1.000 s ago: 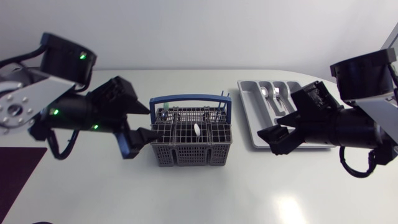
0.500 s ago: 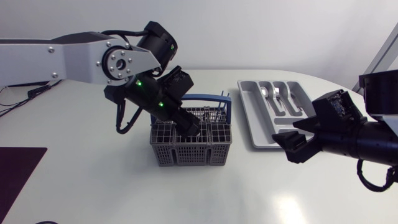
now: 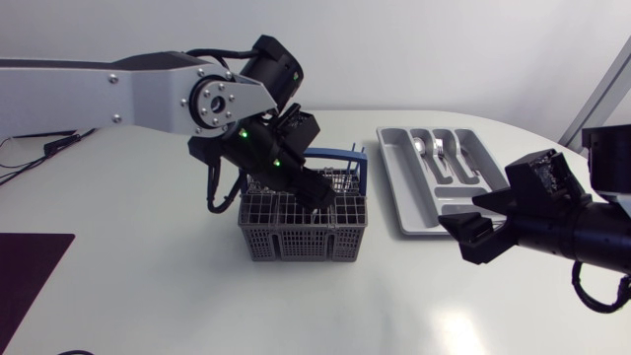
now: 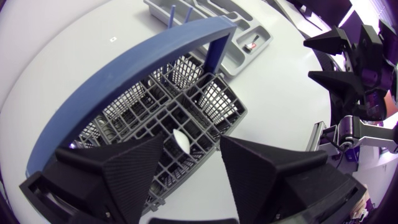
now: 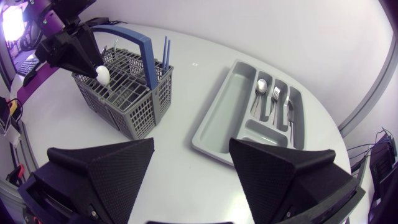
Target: Unload the cutlery basket into the drawer organizer.
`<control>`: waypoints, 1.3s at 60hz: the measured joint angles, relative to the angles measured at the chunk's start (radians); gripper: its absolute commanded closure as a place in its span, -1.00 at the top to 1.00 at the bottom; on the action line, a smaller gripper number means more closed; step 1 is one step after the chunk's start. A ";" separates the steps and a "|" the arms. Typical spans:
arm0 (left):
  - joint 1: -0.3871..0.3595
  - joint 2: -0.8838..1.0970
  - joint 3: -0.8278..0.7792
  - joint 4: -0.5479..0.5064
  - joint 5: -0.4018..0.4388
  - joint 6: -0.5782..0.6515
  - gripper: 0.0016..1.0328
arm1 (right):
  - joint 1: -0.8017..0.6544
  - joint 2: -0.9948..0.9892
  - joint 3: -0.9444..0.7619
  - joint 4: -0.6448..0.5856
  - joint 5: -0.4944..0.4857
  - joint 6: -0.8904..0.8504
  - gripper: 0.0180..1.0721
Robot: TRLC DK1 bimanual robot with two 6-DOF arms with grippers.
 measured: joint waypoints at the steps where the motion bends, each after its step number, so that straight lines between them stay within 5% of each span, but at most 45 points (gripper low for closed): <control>1: -0.005 0.000 -0.004 0.007 -0.007 -0.001 0.22 | -0.001 -0.002 0.000 0.000 -0.002 -0.001 0.66; 29: -0.040 -0.043 -0.126 0.130 -0.129 -0.065 0.15 | -0.016 -0.005 -0.032 0.027 -0.021 -0.011 0.66; 69: -0.042 -0.062 -0.126 0.149 -0.137 -0.078 0.05 | -0.016 0.006 -0.042 0.060 -0.022 -0.011 0.66; 78: -0.044 -0.061 -0.126 0.164 -0.143 -0.078 -0.10 | -0.016 0.006 -0.050 0.060 -0.022 -0.011 0.66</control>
